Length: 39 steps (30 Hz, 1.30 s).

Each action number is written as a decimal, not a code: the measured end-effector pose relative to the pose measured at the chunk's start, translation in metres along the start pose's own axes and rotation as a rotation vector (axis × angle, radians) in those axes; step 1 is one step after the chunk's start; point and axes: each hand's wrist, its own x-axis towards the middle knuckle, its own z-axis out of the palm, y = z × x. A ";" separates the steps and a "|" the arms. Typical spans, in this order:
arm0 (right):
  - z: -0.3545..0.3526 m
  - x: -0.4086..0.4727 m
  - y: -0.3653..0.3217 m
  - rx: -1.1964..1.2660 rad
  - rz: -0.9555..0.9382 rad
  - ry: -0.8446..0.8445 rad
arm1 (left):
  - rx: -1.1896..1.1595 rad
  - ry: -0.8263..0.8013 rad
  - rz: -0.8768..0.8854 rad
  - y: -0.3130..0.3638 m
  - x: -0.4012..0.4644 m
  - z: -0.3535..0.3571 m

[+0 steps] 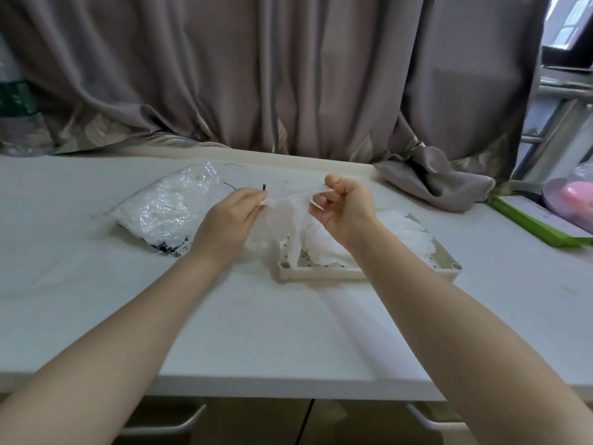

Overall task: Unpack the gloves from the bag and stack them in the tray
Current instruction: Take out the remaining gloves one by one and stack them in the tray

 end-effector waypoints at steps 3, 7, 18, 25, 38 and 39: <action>0.000 0.004 0.001 0.069 0.017 0.091 | -0.032 0.058 0.034 -0.001 0.001 -0.001; -0.004 0.008 -0.002 0.086 0.030 0.218 | -0.156 0.165 -0.085 0.003 0.009 -0.006; -0.025 -0.001 -0.019 0.243 0.017 -0.117 | 0.672 -0.579 -0.646 -0.008 0.012 0.006; -0.030 -0.007 -0.035 0.245 0.014 -0.241 | -0.202 -0.151 -0.050 0.051 0.036 -0.010; -0.105 -0.014 -0.086 -0.267 -0.086 -0.075 | -0.770 -0.489 -0.424 0.082 0.065 -0.004; -0.111 -0.012 -0.086 -0.454 -0.080 -0.017 | -0.778 -0.517 -0.416 0.088 0.069 -0.002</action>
